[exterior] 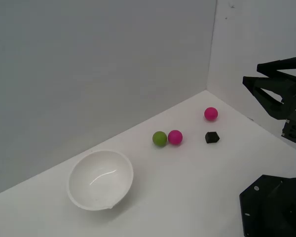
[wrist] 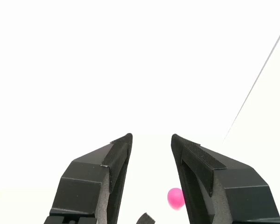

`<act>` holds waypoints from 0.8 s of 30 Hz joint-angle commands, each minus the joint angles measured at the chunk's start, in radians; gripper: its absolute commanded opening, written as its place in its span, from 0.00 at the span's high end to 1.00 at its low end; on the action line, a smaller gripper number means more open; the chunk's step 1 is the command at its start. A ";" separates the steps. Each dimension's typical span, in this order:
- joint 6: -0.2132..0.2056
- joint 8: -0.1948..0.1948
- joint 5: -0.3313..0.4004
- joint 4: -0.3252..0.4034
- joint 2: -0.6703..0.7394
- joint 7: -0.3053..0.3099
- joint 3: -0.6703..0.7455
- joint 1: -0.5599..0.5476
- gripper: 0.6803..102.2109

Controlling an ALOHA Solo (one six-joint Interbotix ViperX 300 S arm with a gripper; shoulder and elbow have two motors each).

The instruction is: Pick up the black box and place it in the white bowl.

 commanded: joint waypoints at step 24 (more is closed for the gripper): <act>-0.014 0.006 -0.020 -0.018 -0.420 0.014 -0.425 0.017 0.54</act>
